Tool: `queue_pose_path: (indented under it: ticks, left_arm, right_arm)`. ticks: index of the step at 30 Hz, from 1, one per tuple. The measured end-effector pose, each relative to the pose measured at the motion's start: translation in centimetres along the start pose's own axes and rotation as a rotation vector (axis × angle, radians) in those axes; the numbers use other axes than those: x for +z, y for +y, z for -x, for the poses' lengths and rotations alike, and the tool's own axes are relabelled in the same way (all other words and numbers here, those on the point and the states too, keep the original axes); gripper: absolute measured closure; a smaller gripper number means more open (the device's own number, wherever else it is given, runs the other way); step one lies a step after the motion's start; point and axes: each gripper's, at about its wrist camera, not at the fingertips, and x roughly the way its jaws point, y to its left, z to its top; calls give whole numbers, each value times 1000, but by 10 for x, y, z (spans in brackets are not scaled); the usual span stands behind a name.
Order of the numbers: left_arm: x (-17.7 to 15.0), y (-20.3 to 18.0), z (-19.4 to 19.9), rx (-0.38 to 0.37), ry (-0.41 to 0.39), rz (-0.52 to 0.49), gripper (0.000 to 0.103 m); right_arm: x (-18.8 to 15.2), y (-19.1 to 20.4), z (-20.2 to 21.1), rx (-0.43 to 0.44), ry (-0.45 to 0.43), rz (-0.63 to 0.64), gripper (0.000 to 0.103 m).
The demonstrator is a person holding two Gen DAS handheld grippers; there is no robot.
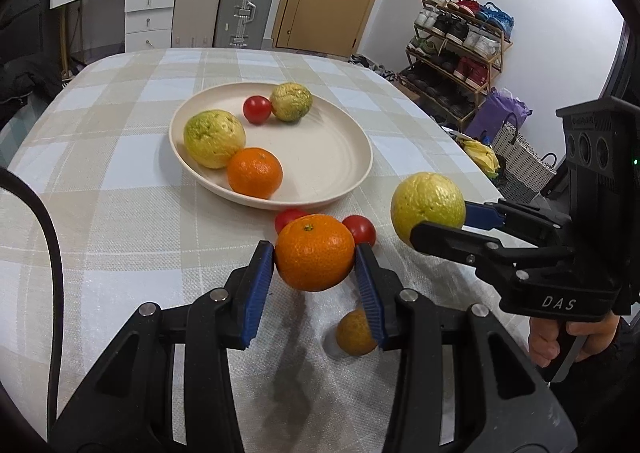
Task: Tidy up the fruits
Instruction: 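Carry the held yellow citrus and orange up and over the cream plate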
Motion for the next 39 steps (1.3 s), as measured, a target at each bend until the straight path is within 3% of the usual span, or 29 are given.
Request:
queue_pose_path:
  ticks: [16,24,39]
  left_arm:
    - [14,6,25,86,-97,-23,64]
    - [27,9,27,101,-120,-16,64]
    - [55,8,18,130,-143,-31,64]
  right_arm:
    - [6,-4,6,18,-46,-24,49]
    - [17,-4,15,7,-106,-18,49]
    - [41,-11,8,2,-127,-26,49]
